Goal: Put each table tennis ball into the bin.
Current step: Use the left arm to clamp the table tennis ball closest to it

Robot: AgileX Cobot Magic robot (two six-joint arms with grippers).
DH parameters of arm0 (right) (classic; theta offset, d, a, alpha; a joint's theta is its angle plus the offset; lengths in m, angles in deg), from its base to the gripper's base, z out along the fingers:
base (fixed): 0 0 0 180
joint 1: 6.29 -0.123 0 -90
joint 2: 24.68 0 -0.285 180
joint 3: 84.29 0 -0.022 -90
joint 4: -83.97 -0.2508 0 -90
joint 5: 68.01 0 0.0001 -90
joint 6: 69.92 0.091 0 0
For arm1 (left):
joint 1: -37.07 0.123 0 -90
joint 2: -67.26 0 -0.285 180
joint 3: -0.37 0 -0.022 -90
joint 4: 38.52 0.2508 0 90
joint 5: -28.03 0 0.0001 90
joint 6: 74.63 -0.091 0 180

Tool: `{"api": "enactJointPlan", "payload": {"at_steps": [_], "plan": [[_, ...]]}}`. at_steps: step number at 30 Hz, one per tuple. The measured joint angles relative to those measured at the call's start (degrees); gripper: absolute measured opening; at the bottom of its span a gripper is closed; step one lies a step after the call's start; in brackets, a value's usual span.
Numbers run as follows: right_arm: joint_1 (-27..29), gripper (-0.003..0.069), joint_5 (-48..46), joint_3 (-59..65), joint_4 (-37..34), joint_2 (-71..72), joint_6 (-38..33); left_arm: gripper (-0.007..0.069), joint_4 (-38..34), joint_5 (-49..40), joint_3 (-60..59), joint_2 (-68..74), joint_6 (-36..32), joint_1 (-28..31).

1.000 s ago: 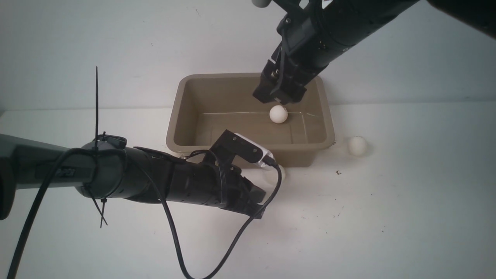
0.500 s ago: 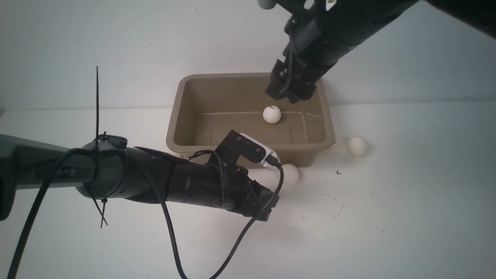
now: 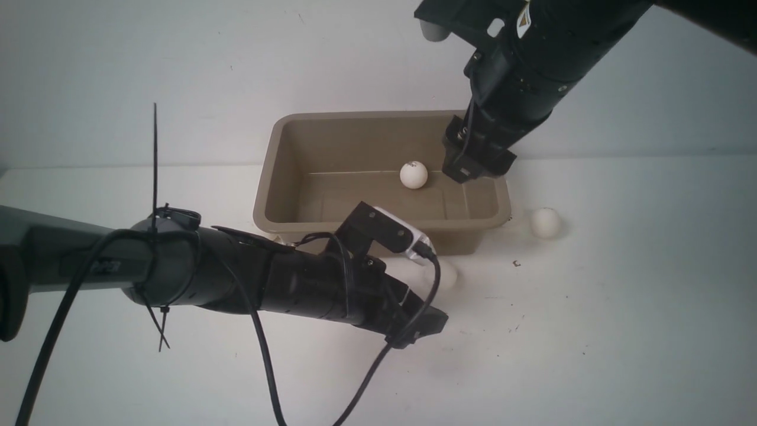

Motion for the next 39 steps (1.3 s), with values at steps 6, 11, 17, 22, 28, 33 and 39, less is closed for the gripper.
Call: {"api": "enactJointPlan", "payload": {"at_steps": [6, 11, 17, 22, 28, 33, 39], "plan": [[0.0, 0.0536, 0.01, 0.0, -0.41, 0.0, 0.42, 0.0577, 0.0, 3.34, 0.97, 0.0, -0.15, -2.78], [0.0, 0.0536, -0.05, 0.0, -0.59, 0.35, 0.46, 0.0577, 0.0, 7.18, 1.16, 0.0, 0.33, -3.5], [0.0, 0.0536, -0.06, -0.05, -0.65, 1.26, 0.46, 0.0577, 0.0, 11.27, 2.86, 0.0, 0.73, -3.5], [0.0, 0.0536, -0.06, -0.05, -0.84, 1.26, 0.46, 0.0577, -0.06, 11.39, 4.5, 0.0, 0.91, -3.5], [0.0, 0.0536, -0.06, -0.05, -1.01, 1.26, 0.4, 0.0577, -0.06, 12.4, 4.94, 0.0, 0.91, -3.5], [0.0, 0.0536, -0.06, -0.05, -1.04, 1.26, 0.4, 0.0577, -0.06, 14.93, 4.94, 0.13, 0.65, -3.5], [0.0, 0.0536, -0.06, -0.05, -1.08, 1.26, 0.4, 0.0577, -0.19, 14.1, 4.97, 1.43, 1.54, -3.5]]}}
